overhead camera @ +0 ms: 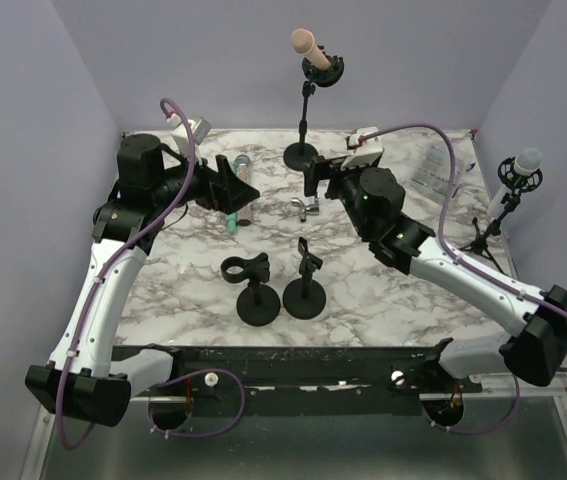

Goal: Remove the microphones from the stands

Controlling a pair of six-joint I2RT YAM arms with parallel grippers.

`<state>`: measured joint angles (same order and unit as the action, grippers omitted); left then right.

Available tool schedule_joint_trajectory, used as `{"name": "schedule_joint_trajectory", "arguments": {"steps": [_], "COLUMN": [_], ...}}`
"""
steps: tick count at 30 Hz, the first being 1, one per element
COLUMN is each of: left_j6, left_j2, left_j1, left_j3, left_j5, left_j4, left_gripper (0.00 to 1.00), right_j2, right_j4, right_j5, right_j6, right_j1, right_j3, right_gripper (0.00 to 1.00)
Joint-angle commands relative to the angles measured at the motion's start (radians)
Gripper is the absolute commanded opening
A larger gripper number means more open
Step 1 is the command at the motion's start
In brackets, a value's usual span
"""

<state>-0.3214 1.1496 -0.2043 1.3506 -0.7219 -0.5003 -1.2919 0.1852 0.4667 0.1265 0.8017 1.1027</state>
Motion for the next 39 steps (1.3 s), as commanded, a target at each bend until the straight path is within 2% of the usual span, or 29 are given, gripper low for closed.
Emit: {"name": "schedule_joint_trajectory", "arguments": {"steps": [1, 7, 13, 19, 23, 39], "left_j6": [0.016, -0.001, -0.006, -0.002, -0.007, -0.016], "left_j2": [-0.092, -0.130, -0.121, -0.115, -0.079, -0.015], "left_j1": [0.005, 0.003, 0.005, 0.005, 0.005, 0.005], "left_j3": [-0.072, -0.107, -0.105, -0.100, -0.091, -0.077], "left_j5": [0.089, 0.121, 0.113, 0.112, 0.095, 0.047], "left_j4": [0.045, 0.073, 0.066, 0.061, 0.050, 0.037], "left_gripper": [0.98, 0.98, 0.98, 0.98, 0.98, 0.98], "right_j2": [-0.143, -0.367, -0.560, -0.734, -0.851, -1.130], "right_j4": [0.167, 0.286, 0.356, 0.466, 0.465, 0.512], "right_j5": [0.081, 0.007, -0.075, -0.119, -0.116, -0.167], "right_j6": [-0.166, -0.306, -0.368, -0.466, -0.503, -0.608], "right_j1": [-0.065, -0.151, -0.222, -0.251, -0.264, -0.295], "right_j3": [0.101, 0.297, 0.473, 0.615, 0.756, 1.122], "right_gripper": [1.00, 1.00, 1.00, 1.00, 1.00, 1.00]}}
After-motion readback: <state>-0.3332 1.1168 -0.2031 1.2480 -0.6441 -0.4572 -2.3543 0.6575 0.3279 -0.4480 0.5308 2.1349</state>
